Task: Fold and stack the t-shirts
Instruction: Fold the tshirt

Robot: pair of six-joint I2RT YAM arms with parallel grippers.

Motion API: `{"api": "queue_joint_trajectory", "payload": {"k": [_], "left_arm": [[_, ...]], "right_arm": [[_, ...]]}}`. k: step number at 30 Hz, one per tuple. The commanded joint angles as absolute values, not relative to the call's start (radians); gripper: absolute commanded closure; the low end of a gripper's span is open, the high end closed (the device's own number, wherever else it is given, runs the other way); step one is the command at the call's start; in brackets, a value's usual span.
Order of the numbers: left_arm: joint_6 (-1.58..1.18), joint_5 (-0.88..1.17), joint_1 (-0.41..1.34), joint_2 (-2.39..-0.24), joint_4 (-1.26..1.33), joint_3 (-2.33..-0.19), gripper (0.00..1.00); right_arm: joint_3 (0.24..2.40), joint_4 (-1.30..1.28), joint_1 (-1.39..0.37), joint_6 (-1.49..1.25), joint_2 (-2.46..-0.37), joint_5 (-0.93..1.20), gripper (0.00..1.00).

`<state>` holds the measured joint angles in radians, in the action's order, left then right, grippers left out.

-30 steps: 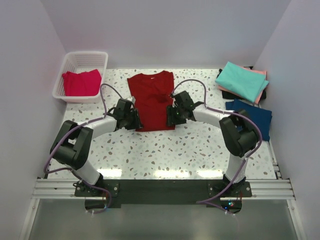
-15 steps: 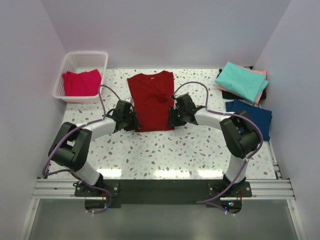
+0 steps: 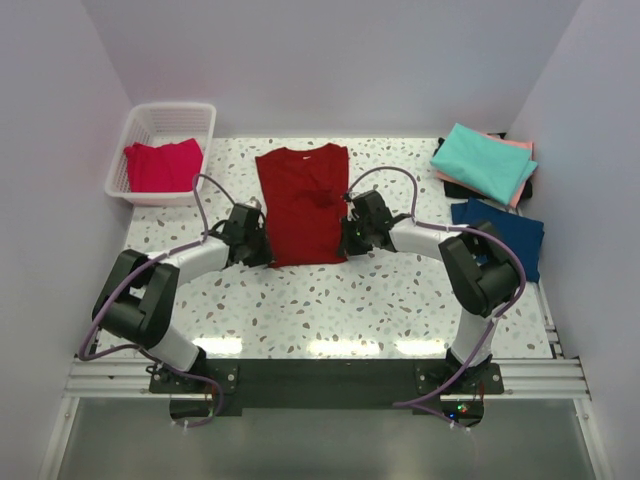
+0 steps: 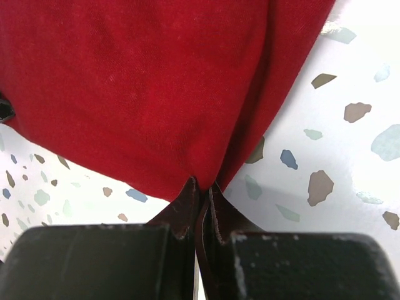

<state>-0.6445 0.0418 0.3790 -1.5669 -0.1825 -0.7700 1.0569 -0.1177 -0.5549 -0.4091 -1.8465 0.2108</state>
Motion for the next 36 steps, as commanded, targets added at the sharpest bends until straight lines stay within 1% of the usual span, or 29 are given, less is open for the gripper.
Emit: {"api": "queue_joint_trajectory", "payload": {"k": [1, 2, 4, 10, 14, 18, 19, 24, 29, 32, 36], "left_arm": [[-0.650, 0.032, 0.371, -1.577, -0.269, -0.727, 0.83], [-0.649, 0.038, 0.371, -1.578, -0.264, -0.724, 0.87], [-0.647, 0.043, 0.371, -1.583, -0.265, -0.721, 1.00], [-0.652, 0.026, 0.371, -1.514, -0.293, -0.703, 1.00], [-0.652, 0.008, 0.371, -1.437, -0.348, -0.693, 1.00], [-0.678, 0.003, 0.379, -1.321, -0.425, -0.677, 1.00], [-0.696, -0.026, 0.390, -1.296, -0.464, -0.670, 1.00], [-0.739, -0.077, 0.428, -1.123, -0.593, -0.687, 1.00], [-0.775, -0.104, 0.465, -1.045, -0.684, -0.765, 1.00], [-0.795, -0.136, 0.495, -1.045, -0.707, -0.824, 1.00], [-0.805, -0.198, 0.512, -1.083, -0.713, -0.913, 1.00]], "right_arm": [[1.017, -0.176, -0.561, -0.410, -1.858, 0.215, 1.00], [1.016, -0.178, -0.563, -0.411, -1.855, 0.213, 1.00], [1.011, -0.181, -0.566, -0.414, -1.847, 0.209, 1.00], [0.979, -0.199, -0.594, -0.420, -1.786, 0.204, 1.00], [0.922, -0.219, -0.650, -0.419, -1.709, 0.149, 1.00], [0.856, -0.236, -0.741, -0.457, -1.622, 0.098, 1.00], [0.847, -0.248, -0.755, -0.459, -1.582, 0.071, 1.00], [0.802, -0.305, -0.767, -0.503, -1.425, 0.031, 1.00], [0.814, -0.371, -0.769, -0.541, -1.280, 0.028, 1.00], [0.860, -0.422, -0.767, -0.532, -1.243, 0.003, 1.00], [0.943, -0.488, -0.769, -0.514, -1.249, -0.067, 1.00]]}}
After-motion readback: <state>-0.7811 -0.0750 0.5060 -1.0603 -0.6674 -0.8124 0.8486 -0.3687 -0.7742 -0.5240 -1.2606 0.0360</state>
